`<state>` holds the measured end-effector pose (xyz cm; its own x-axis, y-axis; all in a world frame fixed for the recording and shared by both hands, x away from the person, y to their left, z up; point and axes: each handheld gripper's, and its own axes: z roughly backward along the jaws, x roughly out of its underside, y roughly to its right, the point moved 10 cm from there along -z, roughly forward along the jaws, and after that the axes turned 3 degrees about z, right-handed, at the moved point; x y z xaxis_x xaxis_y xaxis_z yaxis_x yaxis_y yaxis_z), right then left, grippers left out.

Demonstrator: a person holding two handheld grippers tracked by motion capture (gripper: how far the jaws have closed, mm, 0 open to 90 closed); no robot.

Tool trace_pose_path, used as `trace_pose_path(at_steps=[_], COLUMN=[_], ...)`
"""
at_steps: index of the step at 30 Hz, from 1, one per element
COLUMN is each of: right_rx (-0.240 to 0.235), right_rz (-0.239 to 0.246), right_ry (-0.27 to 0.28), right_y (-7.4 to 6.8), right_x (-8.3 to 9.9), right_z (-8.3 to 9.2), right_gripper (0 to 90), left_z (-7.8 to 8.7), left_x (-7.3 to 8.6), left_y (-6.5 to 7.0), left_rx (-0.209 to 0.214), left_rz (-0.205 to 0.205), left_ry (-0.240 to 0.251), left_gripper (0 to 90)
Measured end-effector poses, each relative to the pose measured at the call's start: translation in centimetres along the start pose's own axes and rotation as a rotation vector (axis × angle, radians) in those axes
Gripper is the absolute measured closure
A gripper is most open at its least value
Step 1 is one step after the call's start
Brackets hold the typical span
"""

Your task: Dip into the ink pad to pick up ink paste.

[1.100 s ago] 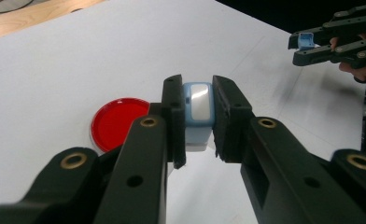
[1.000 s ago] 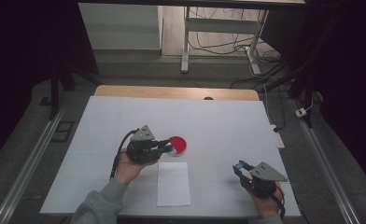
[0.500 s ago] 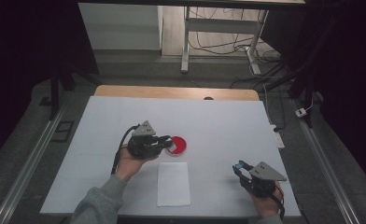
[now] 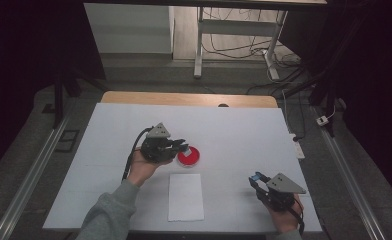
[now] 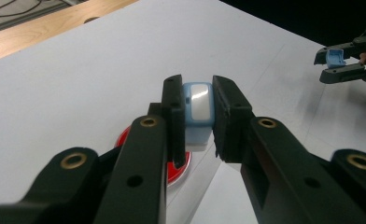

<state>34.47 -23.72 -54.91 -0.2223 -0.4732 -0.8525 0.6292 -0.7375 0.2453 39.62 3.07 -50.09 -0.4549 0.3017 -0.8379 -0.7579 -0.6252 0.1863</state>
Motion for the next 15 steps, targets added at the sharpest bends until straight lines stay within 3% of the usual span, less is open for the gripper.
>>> trace_pose_path(at_steps=[11,15], right_rx=[0.019,0.015], right_rz=[-0.006,-0.010], right_ry=[0.005,0.009], right_y=[0.4,0.4], right_x=[-0.1,-0.1], right_z=[0.3,0.4], right_gripper=[65.2,65.2], left_z=[-1.3,-2.0], left_x=[-0.3,0.0], left_y=[-0.5,-1.0], left_rx=[-0.020,-0.033], left_rz=[-0.032,-0.043], left_ry=[-0.039,-0.080], left_gripper=[76.0,76.1])
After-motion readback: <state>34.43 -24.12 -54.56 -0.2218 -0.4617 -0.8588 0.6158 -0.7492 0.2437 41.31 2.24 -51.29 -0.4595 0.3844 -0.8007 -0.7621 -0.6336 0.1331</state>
